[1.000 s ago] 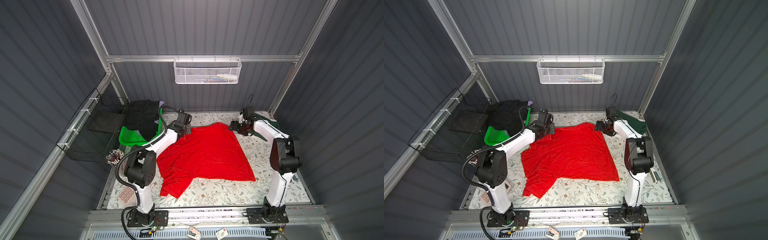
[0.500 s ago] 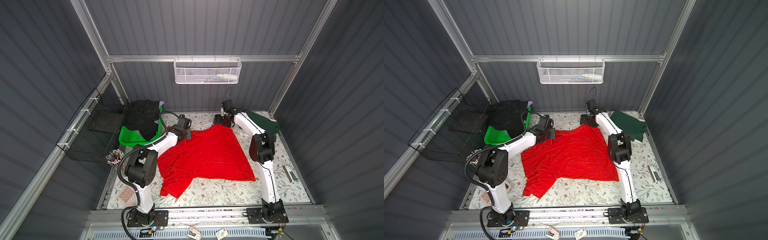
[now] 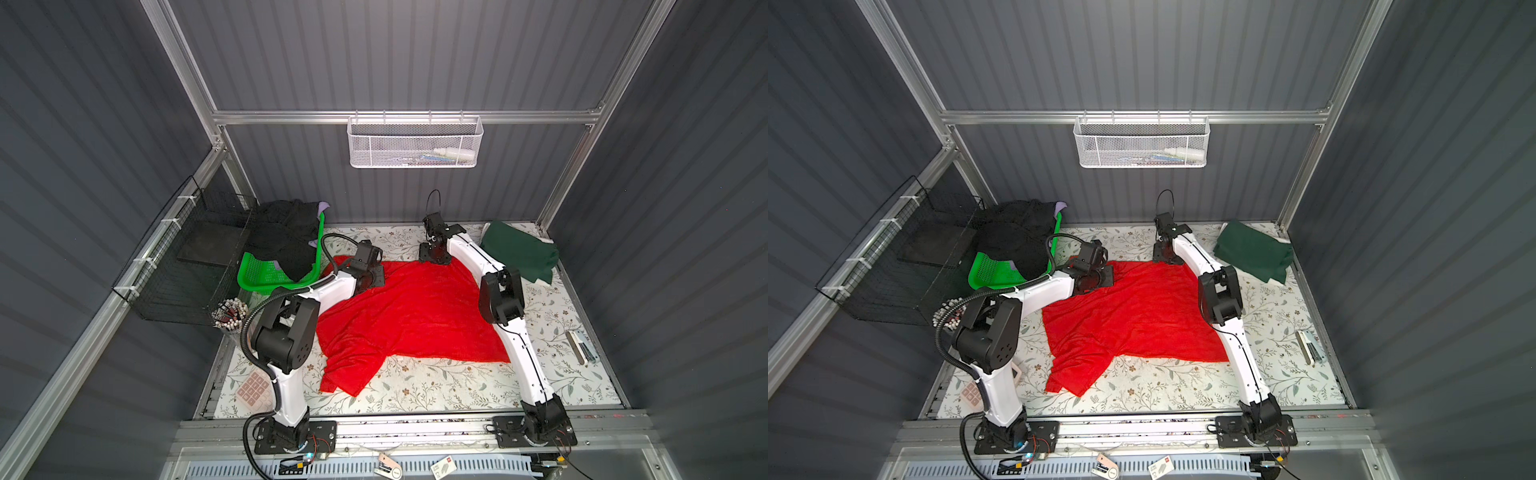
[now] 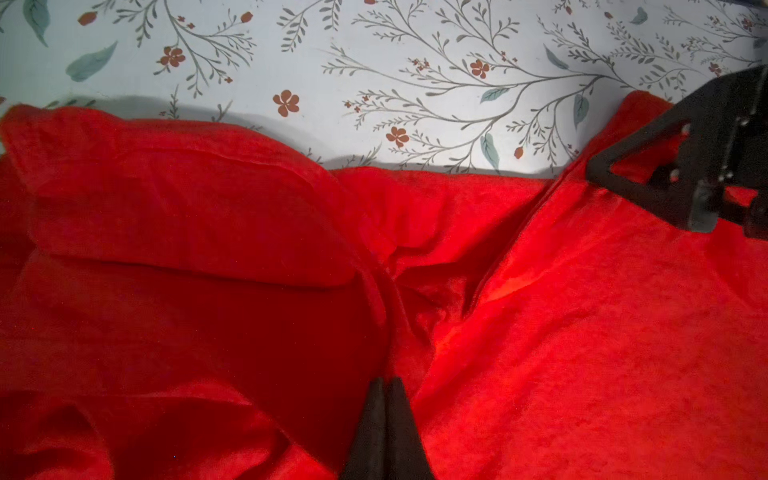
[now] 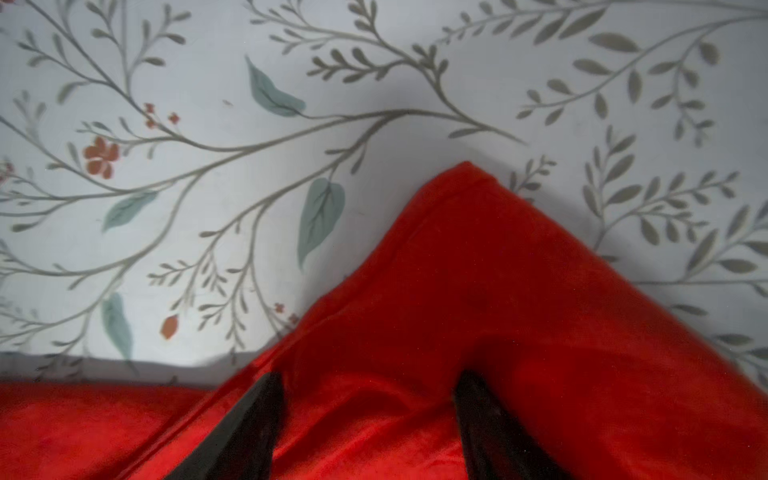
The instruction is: Fold and stack the t-shirts
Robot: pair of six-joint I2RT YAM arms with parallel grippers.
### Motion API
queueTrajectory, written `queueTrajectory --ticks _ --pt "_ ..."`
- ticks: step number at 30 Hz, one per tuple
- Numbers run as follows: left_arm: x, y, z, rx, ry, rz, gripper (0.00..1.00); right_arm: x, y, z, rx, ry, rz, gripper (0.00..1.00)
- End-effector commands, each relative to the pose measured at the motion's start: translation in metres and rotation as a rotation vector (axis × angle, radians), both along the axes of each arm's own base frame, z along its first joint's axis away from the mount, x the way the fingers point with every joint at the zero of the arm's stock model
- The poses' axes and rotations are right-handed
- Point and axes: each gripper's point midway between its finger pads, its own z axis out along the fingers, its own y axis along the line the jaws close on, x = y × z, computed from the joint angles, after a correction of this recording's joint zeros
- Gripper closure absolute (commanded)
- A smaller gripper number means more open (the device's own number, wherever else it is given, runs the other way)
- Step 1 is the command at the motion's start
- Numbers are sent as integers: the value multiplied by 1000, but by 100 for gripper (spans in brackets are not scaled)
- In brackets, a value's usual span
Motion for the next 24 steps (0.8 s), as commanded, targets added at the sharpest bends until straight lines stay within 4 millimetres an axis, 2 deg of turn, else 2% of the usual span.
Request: queueTrajectory --ticks 1,4,11,15,19,24 --pt "-3 -8 -8 -25 17 -16 100 -5 -17 2 -79 13 -36 40" --pt "-3 -6 -10 -17 18 -11 100 -6 -24 -1 -96 23 -44 49" --pt "-7 4 -14 23 26 24 100 -7 -42 1 -140 20 -79 53" --pt "-7 10 -16 41 24 42 100 -6 -50 11 -150 6 -95 55" --pt "-7 8 -23 44 45 34 100 -4 -43 24 -109 -29 -73 62" --pt "-7 6 -34 45 71 35 100 -2 -37 28 -78 -49 -59 68"
